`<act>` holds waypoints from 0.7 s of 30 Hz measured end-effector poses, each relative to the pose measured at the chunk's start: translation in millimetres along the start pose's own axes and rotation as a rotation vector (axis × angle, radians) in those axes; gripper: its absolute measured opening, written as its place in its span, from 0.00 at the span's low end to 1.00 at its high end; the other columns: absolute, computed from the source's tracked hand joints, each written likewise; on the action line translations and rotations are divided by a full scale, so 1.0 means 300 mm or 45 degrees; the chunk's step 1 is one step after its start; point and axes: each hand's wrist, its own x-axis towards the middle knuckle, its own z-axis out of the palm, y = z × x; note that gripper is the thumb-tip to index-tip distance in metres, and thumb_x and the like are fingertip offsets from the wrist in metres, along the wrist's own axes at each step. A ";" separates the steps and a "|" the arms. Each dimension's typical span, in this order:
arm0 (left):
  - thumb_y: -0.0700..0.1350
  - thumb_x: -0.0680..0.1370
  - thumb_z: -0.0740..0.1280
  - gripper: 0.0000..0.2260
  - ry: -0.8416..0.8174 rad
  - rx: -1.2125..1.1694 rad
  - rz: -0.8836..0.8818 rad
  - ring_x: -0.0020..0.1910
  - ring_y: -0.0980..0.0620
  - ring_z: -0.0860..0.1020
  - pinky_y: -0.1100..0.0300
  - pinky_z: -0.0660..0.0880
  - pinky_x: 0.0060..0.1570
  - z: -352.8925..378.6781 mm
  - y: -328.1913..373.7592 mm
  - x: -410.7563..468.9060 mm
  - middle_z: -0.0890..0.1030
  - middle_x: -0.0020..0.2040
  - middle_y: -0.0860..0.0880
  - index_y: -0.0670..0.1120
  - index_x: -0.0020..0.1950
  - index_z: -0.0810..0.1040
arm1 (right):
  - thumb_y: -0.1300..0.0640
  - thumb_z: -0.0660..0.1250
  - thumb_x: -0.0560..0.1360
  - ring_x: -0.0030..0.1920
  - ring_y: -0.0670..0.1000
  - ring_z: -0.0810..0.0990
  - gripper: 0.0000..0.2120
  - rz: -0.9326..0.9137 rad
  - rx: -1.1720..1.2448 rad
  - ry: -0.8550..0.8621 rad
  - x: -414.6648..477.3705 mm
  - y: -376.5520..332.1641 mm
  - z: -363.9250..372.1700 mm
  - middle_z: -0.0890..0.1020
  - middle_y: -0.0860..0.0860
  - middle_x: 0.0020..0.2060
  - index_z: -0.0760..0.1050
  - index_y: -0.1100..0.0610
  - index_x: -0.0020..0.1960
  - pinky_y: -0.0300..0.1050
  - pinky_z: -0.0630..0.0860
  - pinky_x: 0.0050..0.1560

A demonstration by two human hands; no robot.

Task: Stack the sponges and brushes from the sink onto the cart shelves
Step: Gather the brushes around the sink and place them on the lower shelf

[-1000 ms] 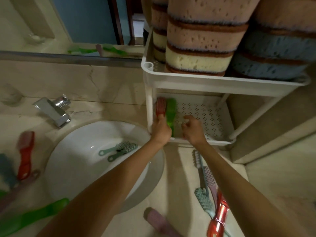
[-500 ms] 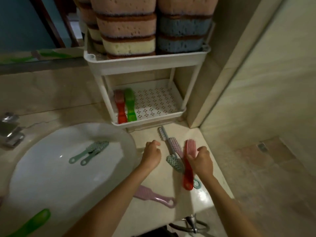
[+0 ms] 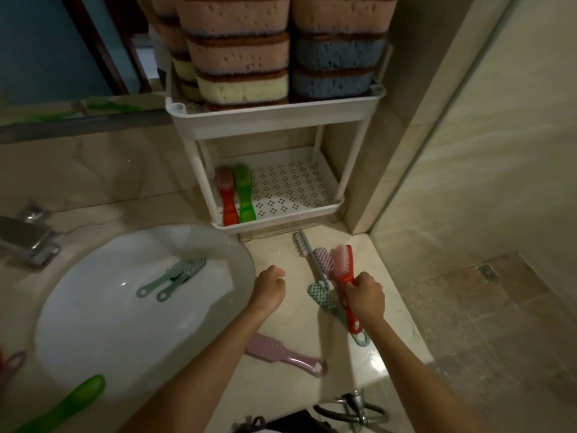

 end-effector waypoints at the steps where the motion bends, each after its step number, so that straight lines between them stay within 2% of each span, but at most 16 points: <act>1: 0.35 0.79 0.52 0.16 0.018 -0.042 -0.011 0.63 0.43 0.73 0.55 0.70 0.63 -0.011 -0.006 0.003 0.75 0.64 0.40 0.40 0.63 0.72 | 0.56 0.60 0.76 0.43 0.60 0.80 0.10 -0.043 0.022 0.036 -0.009 -0.011 0.003 0.82 0.61 0.45 0.73 0.64 0.48 0.50 0.76 0.41; 3: 0.35 0.78 0.53 0.15 0.071 -0.142 -0.040 0.61 0.43 0.75 0.53 0.72 0.62 -0.035 -0.022 0.004 0.76 0.62 0.40 0.39 0.61 0.73 | 0.56 0.59 0.78 0.40 0.56 0.77 0.09 -0.152 0.056 0.108 -0.039 -0.038 0.002 0.81 0.59 0.45 0.70 0.63 0.49 0.48 0.73 0.36; 5: 0.36 0.78 0.54 0.14 0.147 -0.227 -0.074 0.60 0.43 0.76 0.53 0.73 0.61 -0.066 -0.042 -0.006 0.77 0.61 0.40 0.40 0.59 0.75 | 0.59 0.58 0.79 0.38 0.55 0.74 0.08 -0.282 0.096 0.138 -0.080 -0.071 0.001 0.80 0.59 0.44 0.69 0.64 0.51 0.43 0.65 0.31; 7: 0.39 0.78 0.55 0.13 0.241 -0.257 -0.133 0.58 0.43 0.76 0.56 0.73 0.56 -0.104 -0.070 -0.018 0.78 0.59 0.42 0.41 0.57 0.76 | 0.60 0.57 0.79 0.40 0.59 0.77 0.07 -0.422 0.179 0.098 -0.115 -0.109 0.023 0.80 0.60 0.44 0.69 0.63 0.54 0.44 0.67 0.35; 9: 0.41 0.77 0.56 0.12 0.332 -0.320 -0.217 0.56 0.42 0.77 0.56 0.74 0.55 -0.151 -0.114 -0.038 0.79 0.57 0.42 0.42 0.54 0.77 | 0.61 0.57 0.77 0.42 0.61 0.80 0.07 -0.562 0.245 -0.023 -0.147 -0.160 0.077 0.81 0.60 0.44 0.68 0.58 0.55 0.52 0.76 0.41; 11: 0.40 0.77 0.57 0.12 0.397 -0.392 -0.287 0.57 0.41 0.77 0.49 0.75 0.59 -0.201 -0.164 -0.068 0.79 0.57 0.40 0.41 0.53 0.78 | 0.61 0.58 0.76 0.40 0.63 0.80 0.03 -0.625 0.230 -0.171 -0.183 -0.216 0.137 0.82 0.61 0.40 0.67 0.55 0.50 0.57 0.78 0.42; 13: 0.38 0.77 0.57 0.13 0.508 -0.371 -0.342 0.58 0.41 0.77 0.50 0.73 0.60 -0.255 -0.232 -0.115 0.79 0.59 0.39 0.38 0.54 0.78 | 0.61 0.59 0.76 0.38 0.63 0.81 0.03 -0.685 0.223 -0.354 -0.234 -0.277 0.199 0.82 0.61 0.39 0.65 0.56 0.47 0.58 0.78 0.40; 17: 0.36 0.78 0.57 0.12 0.724 -0.257 -0.431 0.59 0.41 0.75 0.55 0.70 0.57 -0.350 -0.418 -0.241 0.78 0.59 0.38 0.36 0.58 0.76 | 0.63 0.58 0.76 0.38 0.63 0.80 0.04 -0.816 0.173 -0.648 -0.357 -0.383 0.329 0.81 0.62 0.40 0.66 0.58 0.51 0.60 0.78 0.41; 21: 0.34 0.76 0.61 0.15 0.766 0.024 -0.589 0.62 0.40 0.72 0.53 0.69 0.60 -0.441 -0.637 -0.346 0.73 0.62 0.38 0.38 0.63 0.72 | 0.63 0.56 0.78 0.34 0.60 0.81 0.08 -0.893 0.082 -0.825 -0.504 -0.479 0.454 0.81 0.62 0.39 0.67 0.62 0.56 0.54 0.80 0.39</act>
